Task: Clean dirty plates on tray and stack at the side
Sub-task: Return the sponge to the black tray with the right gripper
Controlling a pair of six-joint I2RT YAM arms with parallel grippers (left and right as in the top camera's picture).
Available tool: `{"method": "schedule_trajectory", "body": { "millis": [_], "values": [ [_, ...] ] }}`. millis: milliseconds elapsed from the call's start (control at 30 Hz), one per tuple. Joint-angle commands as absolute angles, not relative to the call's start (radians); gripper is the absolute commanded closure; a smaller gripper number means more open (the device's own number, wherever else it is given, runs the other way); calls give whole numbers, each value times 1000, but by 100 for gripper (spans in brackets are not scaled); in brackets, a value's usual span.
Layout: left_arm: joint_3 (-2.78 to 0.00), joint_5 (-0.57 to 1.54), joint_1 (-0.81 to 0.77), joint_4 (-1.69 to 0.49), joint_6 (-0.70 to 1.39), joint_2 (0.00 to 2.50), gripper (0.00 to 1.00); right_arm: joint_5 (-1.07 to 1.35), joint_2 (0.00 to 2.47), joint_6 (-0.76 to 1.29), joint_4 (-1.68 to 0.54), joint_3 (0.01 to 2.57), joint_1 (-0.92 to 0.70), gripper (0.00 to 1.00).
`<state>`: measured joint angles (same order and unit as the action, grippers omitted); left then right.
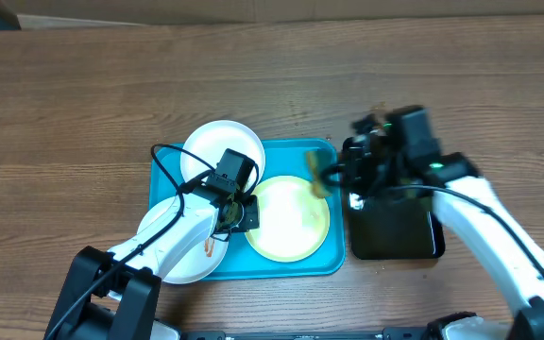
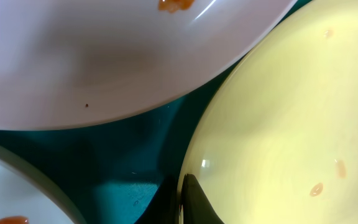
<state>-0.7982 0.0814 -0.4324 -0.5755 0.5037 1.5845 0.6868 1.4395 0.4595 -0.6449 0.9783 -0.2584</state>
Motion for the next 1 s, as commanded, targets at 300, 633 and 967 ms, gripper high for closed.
{"method": "schedule_trajectory", "body": {
  "millis": [300,633,967],
  "values": [
    [-898,94,-438,-669,520,1597,96,86,1455,411,-892,949,-130,96],
    [-1017,55,-432,-759,516,1597,96,65,1514,422,-815,796,-130,89],
    [-1080,52,-424,-815,517,1597,96,61,1515,422,-783,773,-128,9]
  ]
}}
